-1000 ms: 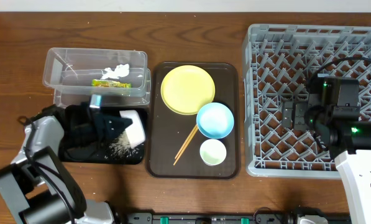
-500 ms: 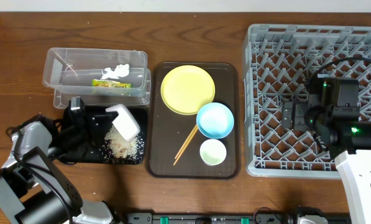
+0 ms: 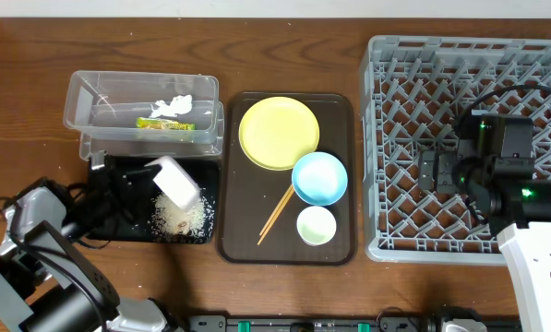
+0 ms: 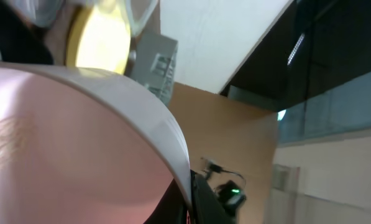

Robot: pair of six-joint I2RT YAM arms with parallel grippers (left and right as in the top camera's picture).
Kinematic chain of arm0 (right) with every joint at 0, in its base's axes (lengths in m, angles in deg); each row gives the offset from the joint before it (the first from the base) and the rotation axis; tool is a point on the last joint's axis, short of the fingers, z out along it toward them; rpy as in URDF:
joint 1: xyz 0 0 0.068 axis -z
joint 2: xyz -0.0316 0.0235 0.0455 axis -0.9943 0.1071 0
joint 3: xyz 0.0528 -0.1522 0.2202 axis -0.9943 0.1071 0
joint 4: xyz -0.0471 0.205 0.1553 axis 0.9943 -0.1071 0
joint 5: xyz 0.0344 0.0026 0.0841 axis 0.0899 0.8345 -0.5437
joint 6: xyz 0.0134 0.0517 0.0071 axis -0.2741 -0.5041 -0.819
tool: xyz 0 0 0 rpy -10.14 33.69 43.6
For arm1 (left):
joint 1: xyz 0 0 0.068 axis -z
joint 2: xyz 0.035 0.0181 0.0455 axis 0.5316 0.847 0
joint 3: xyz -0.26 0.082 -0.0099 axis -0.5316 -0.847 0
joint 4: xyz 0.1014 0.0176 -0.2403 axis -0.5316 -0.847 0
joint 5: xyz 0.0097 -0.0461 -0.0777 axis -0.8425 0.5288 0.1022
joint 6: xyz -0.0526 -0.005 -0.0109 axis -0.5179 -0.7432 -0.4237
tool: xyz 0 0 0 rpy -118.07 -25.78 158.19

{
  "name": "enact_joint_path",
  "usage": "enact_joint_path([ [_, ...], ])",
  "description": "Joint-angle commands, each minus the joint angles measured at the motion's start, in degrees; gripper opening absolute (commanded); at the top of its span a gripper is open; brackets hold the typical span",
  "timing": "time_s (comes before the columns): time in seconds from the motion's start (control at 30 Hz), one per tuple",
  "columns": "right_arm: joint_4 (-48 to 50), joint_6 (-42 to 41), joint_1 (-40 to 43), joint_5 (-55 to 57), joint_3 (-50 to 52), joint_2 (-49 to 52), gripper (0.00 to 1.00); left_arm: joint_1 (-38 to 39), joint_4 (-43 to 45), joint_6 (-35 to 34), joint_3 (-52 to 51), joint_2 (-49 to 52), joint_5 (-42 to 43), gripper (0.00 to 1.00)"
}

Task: Sort waste into correct bins and load items into the dishwasher rack
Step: 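Tip the white bowl over the black tray to pour out rice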

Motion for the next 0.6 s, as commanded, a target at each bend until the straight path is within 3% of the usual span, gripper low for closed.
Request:
enact_joint_path([
  [0.0,-0.02,-0.13,-0.20,-0.02,-1.18,-0.09,0.99,-0.66,4.48,10.97,-0.09,0.11,0.76,0.06],
  [0.13,-0.02,-0.13,-0.20,0.00,-1.18,-0.09,0.99,-0.59,3.82,25.03,-0.09,0.11,0.76,0.06],
  [0.27,-0.07,-0.13,-0.20,-0.02,-1.18,-0.09,0.99,-0.61,3.80,25.49,-0.09,0.11,1.16,0.06],
  [0.5,-0.07,-0.13,-0.20,0.00,-1.18,-0.09,0.99,-0.61,3.67,-2.71,-0.09,0.11,0.63,0.06],
  [0.57,-0.07,-0.13,-0.20,0.00,-1.18,-0.09,0.99,-0.61,4.07,-2.78,-0.09,0.11,1.49,0.06],
])
